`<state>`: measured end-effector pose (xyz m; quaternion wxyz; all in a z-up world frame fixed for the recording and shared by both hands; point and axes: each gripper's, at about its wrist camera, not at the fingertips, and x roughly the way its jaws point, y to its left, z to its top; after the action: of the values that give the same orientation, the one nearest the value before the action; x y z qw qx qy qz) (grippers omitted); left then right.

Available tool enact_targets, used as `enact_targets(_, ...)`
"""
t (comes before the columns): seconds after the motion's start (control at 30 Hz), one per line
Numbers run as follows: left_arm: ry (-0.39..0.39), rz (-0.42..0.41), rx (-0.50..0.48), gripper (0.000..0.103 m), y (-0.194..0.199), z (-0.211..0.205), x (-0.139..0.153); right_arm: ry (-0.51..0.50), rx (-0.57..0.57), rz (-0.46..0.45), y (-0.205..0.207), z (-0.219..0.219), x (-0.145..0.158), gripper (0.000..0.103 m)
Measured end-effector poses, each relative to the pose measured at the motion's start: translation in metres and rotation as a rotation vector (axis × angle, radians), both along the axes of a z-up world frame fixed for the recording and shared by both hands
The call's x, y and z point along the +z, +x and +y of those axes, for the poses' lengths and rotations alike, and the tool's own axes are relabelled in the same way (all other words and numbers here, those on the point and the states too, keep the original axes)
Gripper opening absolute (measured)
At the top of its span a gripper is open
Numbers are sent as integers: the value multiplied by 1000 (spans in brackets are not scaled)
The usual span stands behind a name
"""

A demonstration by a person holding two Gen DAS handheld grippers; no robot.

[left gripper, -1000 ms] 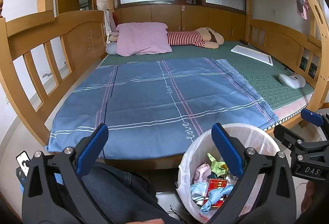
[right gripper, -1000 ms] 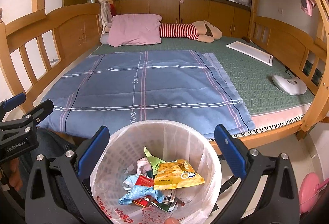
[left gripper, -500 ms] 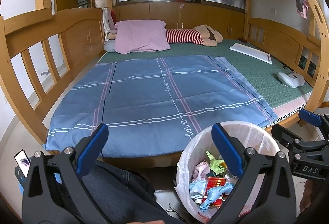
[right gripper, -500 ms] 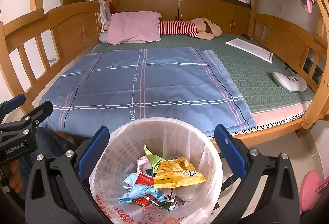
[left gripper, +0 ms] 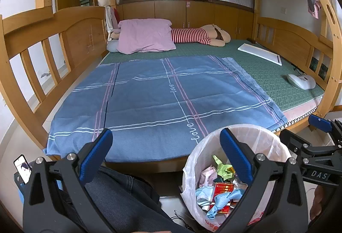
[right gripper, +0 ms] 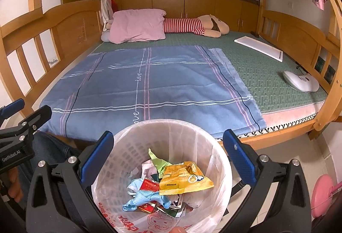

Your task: Collect trash

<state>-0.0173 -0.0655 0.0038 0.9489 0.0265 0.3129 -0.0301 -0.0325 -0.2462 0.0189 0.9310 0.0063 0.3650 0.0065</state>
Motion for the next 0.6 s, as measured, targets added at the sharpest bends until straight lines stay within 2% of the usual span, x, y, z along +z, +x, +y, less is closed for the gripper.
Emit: enact_targets(0.6, -7, -3, -19, 100, 0, 3, -2, 8, -11, 10, 2, -7, -2, 100)
